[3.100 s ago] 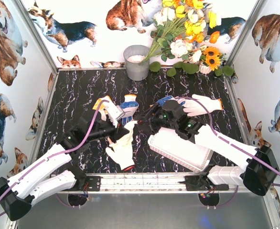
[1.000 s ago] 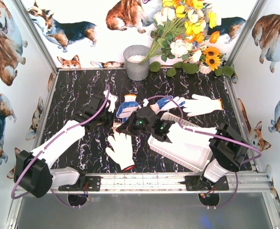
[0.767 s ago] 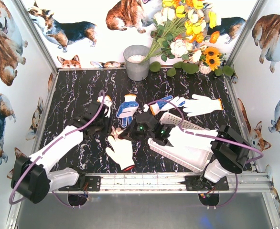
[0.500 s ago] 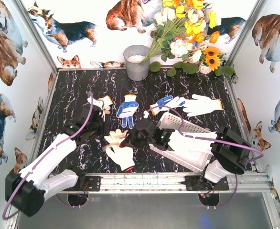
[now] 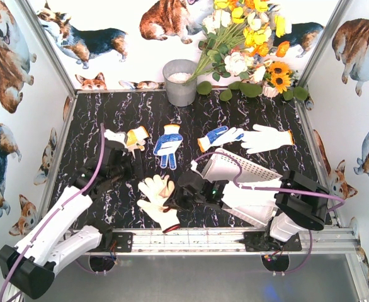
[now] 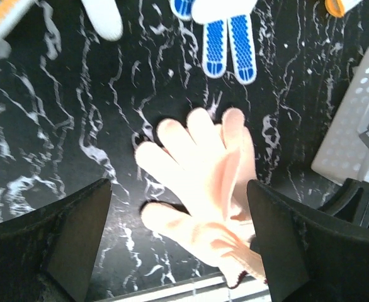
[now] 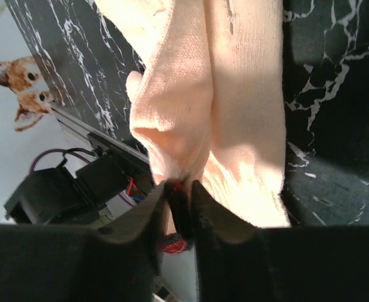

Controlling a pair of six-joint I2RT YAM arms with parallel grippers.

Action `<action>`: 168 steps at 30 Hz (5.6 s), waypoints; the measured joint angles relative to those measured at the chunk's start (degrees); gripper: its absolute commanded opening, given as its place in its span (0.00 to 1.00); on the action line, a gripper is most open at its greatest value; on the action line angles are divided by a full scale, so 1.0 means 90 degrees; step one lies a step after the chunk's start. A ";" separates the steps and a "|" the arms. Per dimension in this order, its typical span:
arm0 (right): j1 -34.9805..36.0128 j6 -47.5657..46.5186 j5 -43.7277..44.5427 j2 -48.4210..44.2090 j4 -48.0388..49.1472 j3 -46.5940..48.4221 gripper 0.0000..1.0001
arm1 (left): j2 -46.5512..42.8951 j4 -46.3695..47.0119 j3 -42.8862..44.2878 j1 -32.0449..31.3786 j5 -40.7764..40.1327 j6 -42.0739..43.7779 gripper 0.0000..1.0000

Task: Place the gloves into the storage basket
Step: Pair the glove with the glove.

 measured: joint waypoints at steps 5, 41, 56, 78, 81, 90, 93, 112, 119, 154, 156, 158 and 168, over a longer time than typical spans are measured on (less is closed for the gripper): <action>0.0153 -0.0097 0.0027 -0.0087 -0.0204 -0.0007 0.55 | -0.0452 0.0272 -0.0911 0.0000 0.0607 -0.0789 0.83; -0.0306 -0.3378 -0.0347 -0.0345 -0.2441 0.1071 0.44 | -0.1452 0.1277 -0.3232 -0.0024 0.3417 -0.3140 0.47; -0.0308 -0.3104 -0.0935 0.0374 -0.1931 0.0962 0.28 | -0.1503 0.1727 -0.3735 -0.0187 0.3512 -0.3424 0.42; -0.0182 -0.2152 -0.1321 0.0464 -0.1775 0.0957 0.04 | -0.1100 0.2339 -0.4027 -0.0272 0.3298 -0.3398 0.45; -0.0119 -0.1965 -0.1336 0.0413 -0.1780 0.0957 0.03 | -0.1141 0.2363 -0.4046 -0.0284 0.3296 -0.3419 0.45; 0.0160 -0.1477 -0.1277 0.0197 -0.1778 0.0954 0.03 | -0.1161 0.2421 -0.4075 -0.0296 0.3296 -0.3424 0.45; 0.0233 -0.1362 -0.1200 0.0192 -0.1746 0.0889 0.02 | -0.1226 0.2380 -0.4078 -0.0299 0.3276 -0.3424 0.45; 0.0323 -0.1066 -0.1008 0.0328 -0.1515 0.0376 0.00 | -0.1379 0.2271 -0.4092 -0.0313 0.3201 -0.3441 0.45; 0.0423 -0.0777 -0.1015 0.0362 -0.1090 0.0376 0.00 | -0.1379 0.2271 -0.4092 -0.0325 0.3201 -0.3441 0.45; 0.0449 -0.1345 -0.0289 -0.0784 -0.2667 0.0695 0.50 | -0.1044 -0.0010 -0.2110 -0.0355 0.3373 -0.2142 0.76; 0.0449 -0.1311 -0.0311 -0.0816 -0.2654 0.0610 0.43 | -0.1241 0.0029 -0.2378 -0.0355 0.3570 -0.2256 0.67; 0.0452 -0.1256 -0.0340 -0.0816 -0.2618 0.0510 0.41 | -0.1418 0.0114 -0.2659 -0.0355 0.3750 -0.2426 0.63; 0.0491 -0.1124 -0.0391 -0.0765 -0.2365 0.0226 0.33 | -0.1894 0.0457 -0.3283 -0.0355 0.3963 -0.2883 0.56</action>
